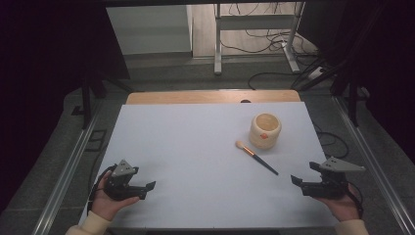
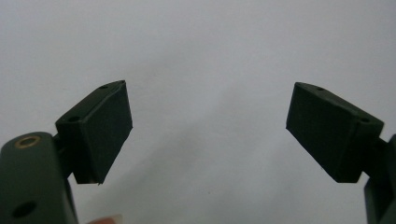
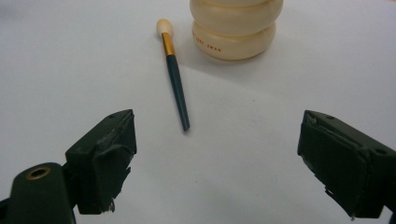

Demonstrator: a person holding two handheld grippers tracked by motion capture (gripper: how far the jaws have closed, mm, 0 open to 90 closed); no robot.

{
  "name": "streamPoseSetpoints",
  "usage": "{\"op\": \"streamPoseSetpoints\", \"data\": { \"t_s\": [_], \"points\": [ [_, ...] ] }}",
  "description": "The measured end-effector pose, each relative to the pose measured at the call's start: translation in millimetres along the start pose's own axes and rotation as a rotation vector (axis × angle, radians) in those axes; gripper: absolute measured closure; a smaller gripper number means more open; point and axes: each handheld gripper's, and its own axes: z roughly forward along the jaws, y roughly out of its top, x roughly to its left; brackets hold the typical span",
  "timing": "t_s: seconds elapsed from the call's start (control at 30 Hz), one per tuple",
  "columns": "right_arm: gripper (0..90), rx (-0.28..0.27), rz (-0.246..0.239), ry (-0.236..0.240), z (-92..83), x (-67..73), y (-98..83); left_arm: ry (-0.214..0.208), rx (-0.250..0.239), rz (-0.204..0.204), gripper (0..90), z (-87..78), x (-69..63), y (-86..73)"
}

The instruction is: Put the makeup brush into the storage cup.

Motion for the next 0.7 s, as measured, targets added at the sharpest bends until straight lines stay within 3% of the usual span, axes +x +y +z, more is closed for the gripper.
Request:
{"op": "streamPoseSetpoints", "data": {
  "t_s": [0.23,0.7],
  "points": [
    [12.1,0.005,0.013,-0.008,-1.6,-3.1,-1.5,-0.002,-0.001,0.003,15.1,0.5,-0.2,-0.3],
    [12.5,0.025,-0.006,-0.017,-0.8,-1.4,-2.0,-0.001,0.006,0.019,15.2,2.2,-1.6,1.3]
  ]
}}
